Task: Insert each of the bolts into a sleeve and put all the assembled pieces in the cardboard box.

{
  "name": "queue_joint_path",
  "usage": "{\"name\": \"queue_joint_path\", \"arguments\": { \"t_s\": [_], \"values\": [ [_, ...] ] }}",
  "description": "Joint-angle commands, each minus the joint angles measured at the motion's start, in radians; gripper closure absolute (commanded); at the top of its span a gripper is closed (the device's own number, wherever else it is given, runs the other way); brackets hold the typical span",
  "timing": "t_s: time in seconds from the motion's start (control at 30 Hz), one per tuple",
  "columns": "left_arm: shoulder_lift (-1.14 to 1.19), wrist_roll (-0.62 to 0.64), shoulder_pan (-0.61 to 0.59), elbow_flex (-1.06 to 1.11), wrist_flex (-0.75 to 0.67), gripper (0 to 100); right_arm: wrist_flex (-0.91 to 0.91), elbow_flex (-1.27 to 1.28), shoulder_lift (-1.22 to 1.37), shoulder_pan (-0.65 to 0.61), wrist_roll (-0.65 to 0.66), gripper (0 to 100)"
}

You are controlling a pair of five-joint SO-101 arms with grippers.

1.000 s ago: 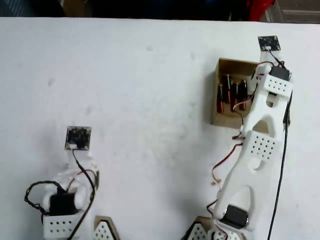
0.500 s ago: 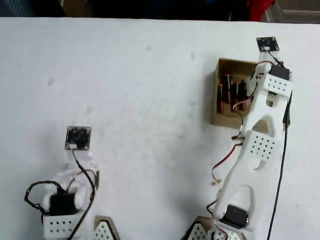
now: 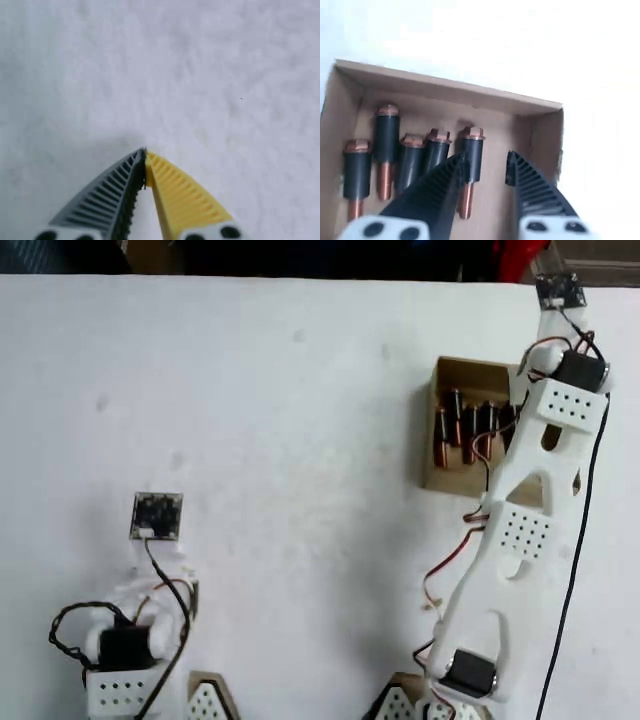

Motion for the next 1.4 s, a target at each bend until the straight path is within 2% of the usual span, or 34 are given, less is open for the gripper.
{"name": "queue_joint_path", "arguments": {
  "t_s": [0.0, 0.07, 0.17, 0.6, 0.73, 0.83, 1.37],
  "values": [
    [-0.005, -0.012, -0.012, -0.002, -0.028, 97, 0.061, -0.046, -0.067, -0.025, 0.006, 90.1],
    [-0.005, -0.012, -0.012, -0.002, -0.028, 97, 0.097, -0.048, -0.093, -0.031, 0.006, 91.1],
    [-0.005, -0.012, -0.012, -0.002, -0.028, 97, 0.113, -0.046, -0.145, -0.058, 0.006, 98.4],
    [-0.005, -0.012, -0.012, -0.002, -0.028, 97, 0.122, -0.035, -0.363, -0.074, 0.005, 98.2],
    [-0.005, -0.012, -0.012, -0.002, -0.028, 97, 0.124, -0.035, -0.432, -0.068, -0.075, 98.2],
    [-0.005, -0.012, -0.012, -0.002, -0.028, 97, 0.124, -0.028, -0.478, -0.068, -0.083, 98.2],
    [-0.005, -0.011, -0.012, -0.002, -0.026, 98, 0.12, 0.453, -0.909, -0.125, -0.086, 98.1]
  ]
}}
